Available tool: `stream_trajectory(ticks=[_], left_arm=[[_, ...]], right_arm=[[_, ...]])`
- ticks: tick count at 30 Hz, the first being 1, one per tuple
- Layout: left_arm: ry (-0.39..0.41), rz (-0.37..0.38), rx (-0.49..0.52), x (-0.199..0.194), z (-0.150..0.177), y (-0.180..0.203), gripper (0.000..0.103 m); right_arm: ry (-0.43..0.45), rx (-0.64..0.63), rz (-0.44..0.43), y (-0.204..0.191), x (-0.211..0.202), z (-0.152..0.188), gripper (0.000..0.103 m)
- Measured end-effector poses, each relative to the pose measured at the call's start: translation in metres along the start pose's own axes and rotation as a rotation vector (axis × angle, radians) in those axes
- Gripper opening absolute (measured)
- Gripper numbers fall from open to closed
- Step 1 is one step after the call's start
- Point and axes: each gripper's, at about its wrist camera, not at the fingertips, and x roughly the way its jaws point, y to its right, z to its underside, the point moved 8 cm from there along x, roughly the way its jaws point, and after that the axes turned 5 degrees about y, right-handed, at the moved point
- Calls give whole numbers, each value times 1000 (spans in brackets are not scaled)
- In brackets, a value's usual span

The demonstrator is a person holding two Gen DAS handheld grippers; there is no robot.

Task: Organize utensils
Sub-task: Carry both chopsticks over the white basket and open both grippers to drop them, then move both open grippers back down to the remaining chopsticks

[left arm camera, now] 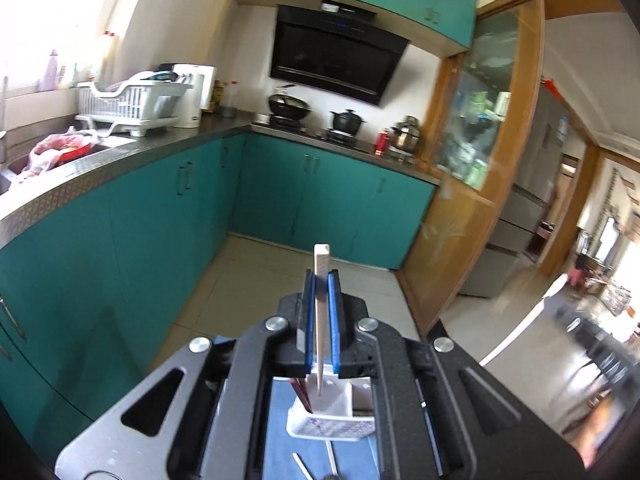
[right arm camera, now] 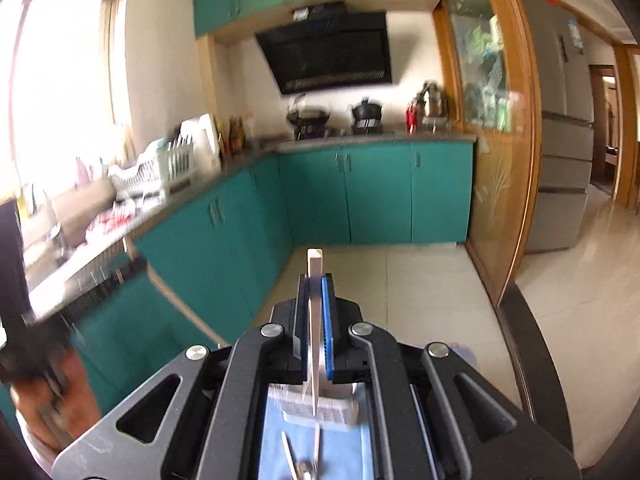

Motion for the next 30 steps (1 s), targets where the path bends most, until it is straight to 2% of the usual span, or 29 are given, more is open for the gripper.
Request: stream_trajectory(ticks=[3,5,11,15,18,23,25,27,30], left_arm=[[-26,-11,-2,22,19,-2,6],[-69,-29,9,39,40,-3,6],[-162,-52,6,65,82,-13,7],[-164,-52,14,63,93,-16,7],[-156,-27,14,56,93,-16,7],[-109,1,19,30,89,-16,21],[-93,15,18,19,88,-17,25],[-87,28,24,7,89,-19,27],[-94,30,69,-10,95,-24,29]], right_arm=[[45,3,64,6,13,-4,7],[42,-6,82,8,25,4,7],[-53,-25,94,12,75,54,7],[-97,-30,90,15,84,72,7],[-110,-20,90,19,81,78,7],[-97,15,80,26,63,78,7],[-73,24,69,28,52,75,11],[-38,33,57,29,34,69,22],[-5,36,28,30,3,64,28]])
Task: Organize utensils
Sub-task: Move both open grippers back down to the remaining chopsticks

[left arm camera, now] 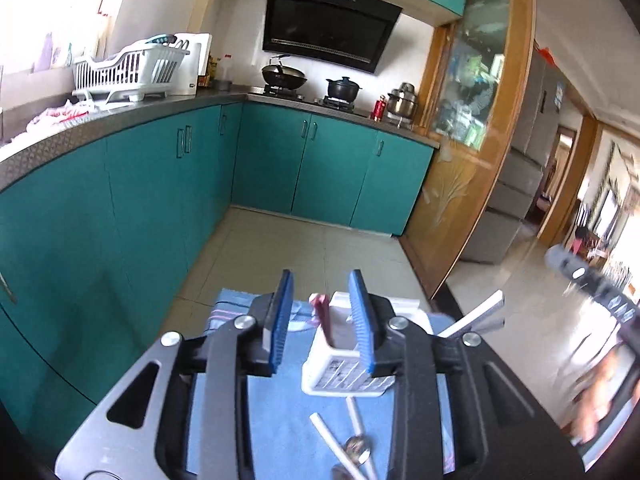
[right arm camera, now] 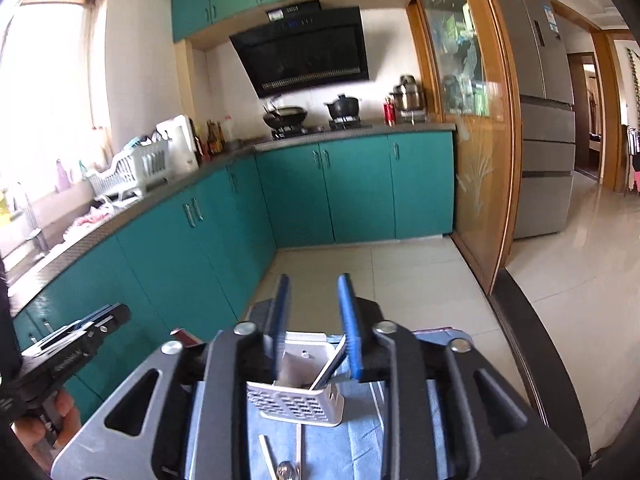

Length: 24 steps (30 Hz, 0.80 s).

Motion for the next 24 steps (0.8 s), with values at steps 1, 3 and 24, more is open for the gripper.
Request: stream_trajectory(ticks=[1,3,24], left_arm=[[-10,-3,23,-5,5,-2,30],[-37,-4,68,-13,18,-8,32],[-470,-133,163,88,174,-46,48]], right_arm=[[-2,1,-6,1,-8,1,28],[-39,3,-39,3,-33,13,29],[-781,-108,-69,-37,35,311,34]])
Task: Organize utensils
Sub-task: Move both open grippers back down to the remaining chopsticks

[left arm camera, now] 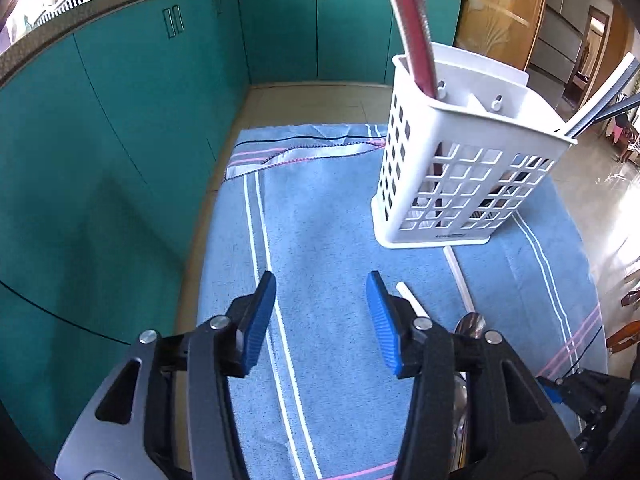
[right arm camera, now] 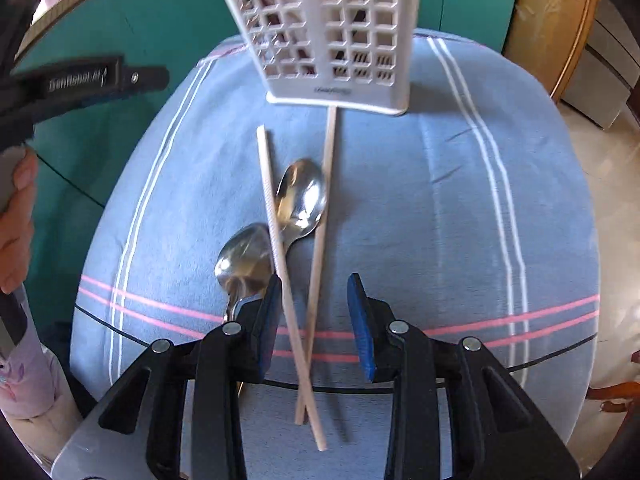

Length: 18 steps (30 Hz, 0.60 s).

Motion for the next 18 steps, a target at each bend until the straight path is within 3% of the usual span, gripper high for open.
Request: stream_trajectory(ticks=[2,9,12,18], left_arm=[[0,1,0,1,2,0,51],[-16,-5,7,7,4,4,53],[-27,-6,19,12,6,9,54],[-43,-4,37,20,9,17,57]], right_arm=[[-16,0,3,-2,7,1,33],[-39,3,15,-4,16,10,14],[-39,23,-26,-3,19,8,10],[76,56,-97,-3,-12,1,6]])
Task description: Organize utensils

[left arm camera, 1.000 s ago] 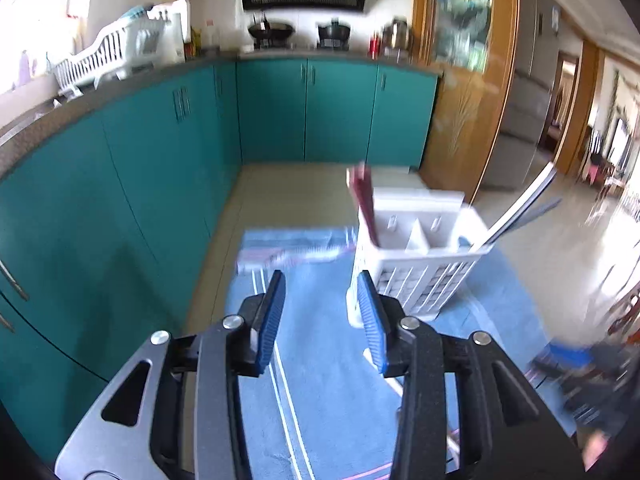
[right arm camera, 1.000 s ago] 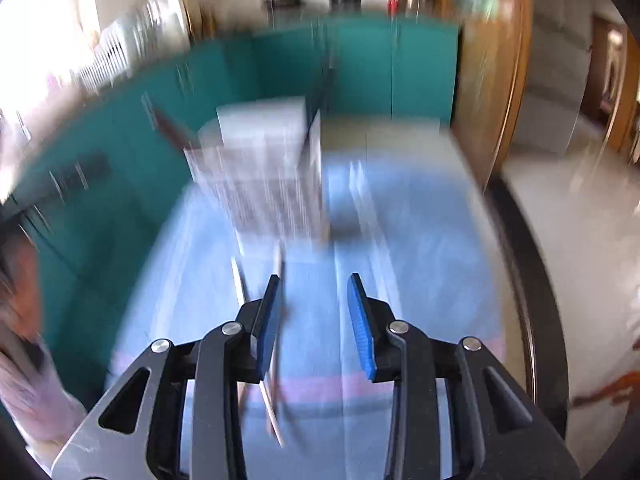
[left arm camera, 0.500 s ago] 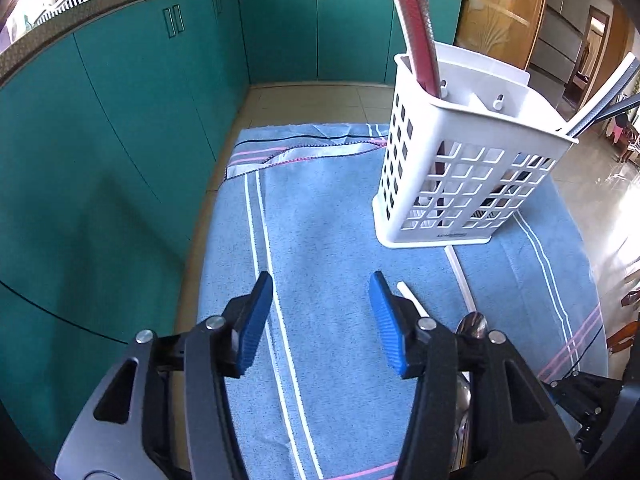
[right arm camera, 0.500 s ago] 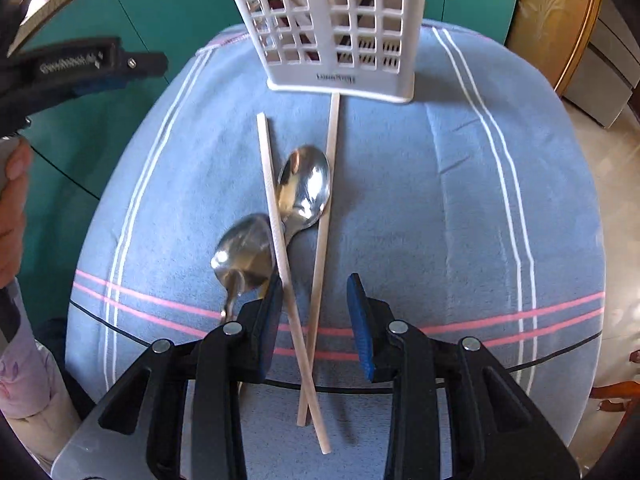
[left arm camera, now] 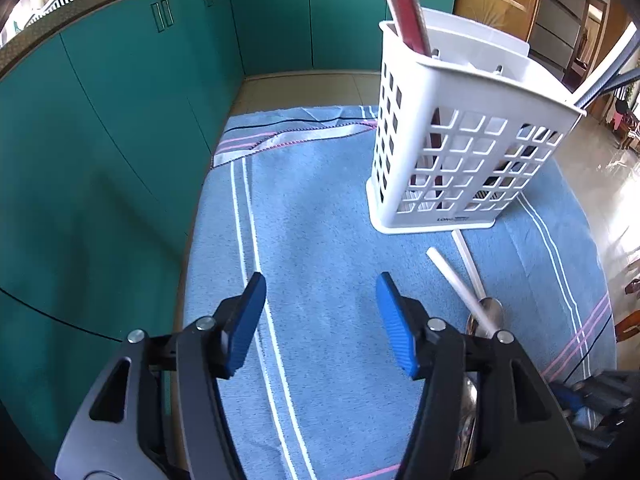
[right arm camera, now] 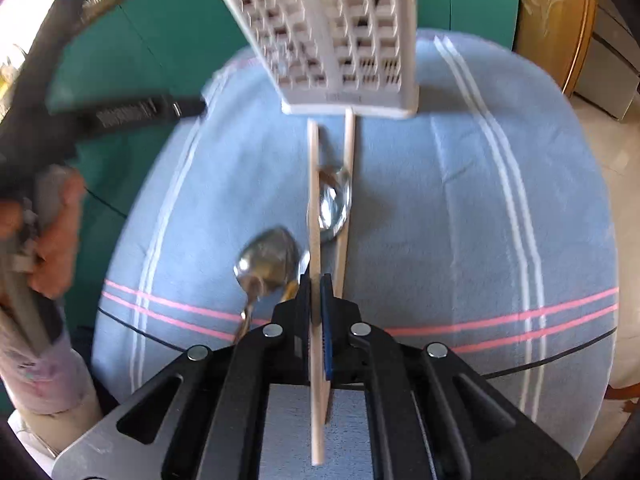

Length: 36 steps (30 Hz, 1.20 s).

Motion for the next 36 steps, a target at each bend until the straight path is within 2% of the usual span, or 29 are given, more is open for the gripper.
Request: stream_trajectory(ticks=[2,7,12,15,19,23,24,28,29,30,36], left_arm=[[-11,-1,4,2,1,1,57],[-28,8,20,9,4,10,57],[-59,54,50,17,12,30,57],[-69,57,75,21,16,39,58],[-80,52,85,24,18,42,60],[-79,51,81,22,17,40,61],[-78,52,80,22,17,40,61],[-76,55,69,20,17,37,61],[-76,55,65,20,17,36,61],[-76,56,61,20,16,34,61],[-75,60,37,22,12,25,61]], right_arm=[[45,12,3,5,-14,-6,6],[86,58,66,35,-33,-7,6],[14,85,127,64,-23,18,6],[-41,101,125,70,-8,31,6],[-49,127,100,74,-4,30,7],[-1,168,91,80,-2,6,29],[4,165,96,79,1,1,29],[-20,104,135,74,18,-8,26],[-28,106,134,73,23,-9,14],[-32,109,118,72,26,-10,6],[-11,50,56,45,20,-14,6]])
